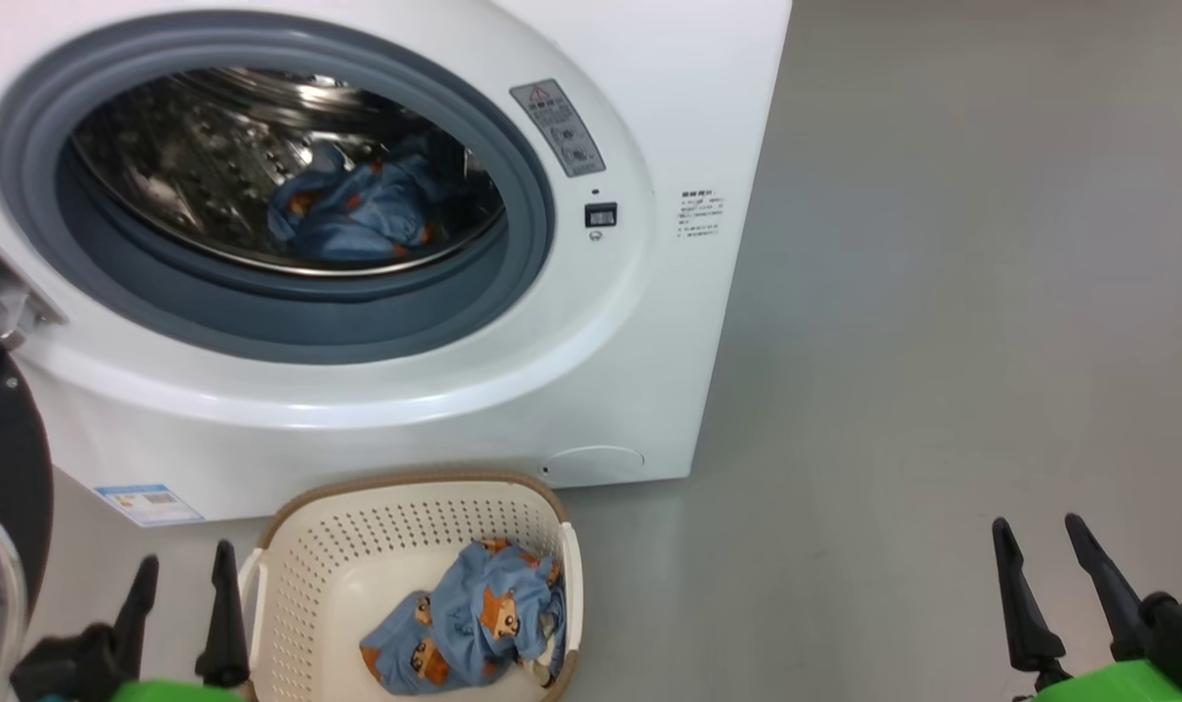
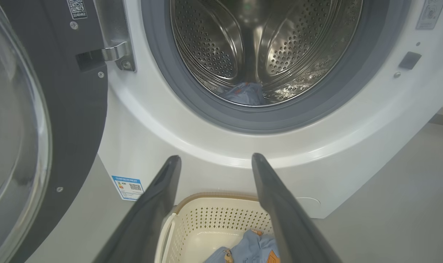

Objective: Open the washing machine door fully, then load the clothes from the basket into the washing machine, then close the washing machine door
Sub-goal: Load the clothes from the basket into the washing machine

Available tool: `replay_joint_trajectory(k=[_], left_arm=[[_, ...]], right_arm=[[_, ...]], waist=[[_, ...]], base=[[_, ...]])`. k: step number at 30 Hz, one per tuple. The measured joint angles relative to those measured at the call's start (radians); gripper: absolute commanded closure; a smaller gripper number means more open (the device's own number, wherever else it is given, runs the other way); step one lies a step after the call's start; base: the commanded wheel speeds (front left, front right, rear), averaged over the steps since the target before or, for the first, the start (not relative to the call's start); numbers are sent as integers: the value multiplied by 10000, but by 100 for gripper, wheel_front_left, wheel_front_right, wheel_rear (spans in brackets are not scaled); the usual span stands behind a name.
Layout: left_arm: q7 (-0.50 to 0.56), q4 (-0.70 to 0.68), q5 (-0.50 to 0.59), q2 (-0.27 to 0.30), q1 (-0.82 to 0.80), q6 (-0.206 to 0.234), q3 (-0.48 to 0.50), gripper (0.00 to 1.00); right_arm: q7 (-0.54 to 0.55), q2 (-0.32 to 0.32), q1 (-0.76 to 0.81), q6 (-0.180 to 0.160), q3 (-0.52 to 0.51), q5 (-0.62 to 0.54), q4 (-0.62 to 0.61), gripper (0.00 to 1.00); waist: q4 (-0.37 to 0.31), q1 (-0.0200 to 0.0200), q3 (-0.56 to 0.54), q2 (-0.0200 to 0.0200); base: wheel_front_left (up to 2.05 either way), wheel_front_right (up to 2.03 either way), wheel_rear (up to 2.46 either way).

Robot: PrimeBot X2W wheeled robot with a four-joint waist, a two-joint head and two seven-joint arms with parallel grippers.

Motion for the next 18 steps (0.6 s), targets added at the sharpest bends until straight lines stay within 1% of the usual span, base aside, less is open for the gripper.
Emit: replay_joint_trajectory(k=[9,18], left_arm=[[0,-976,117,-117,1252,0,284,0],[0,-1221,165,-192,1354,0,336,0]], right_arm=[[0,-35,407,0,-184,84,-71,0],[0,-10,443,0,-196,84,-90,0]], waist=[[52,0,-365,0],[-18,0,-261,0]], base=[[0,0,0],[0,0,0]])
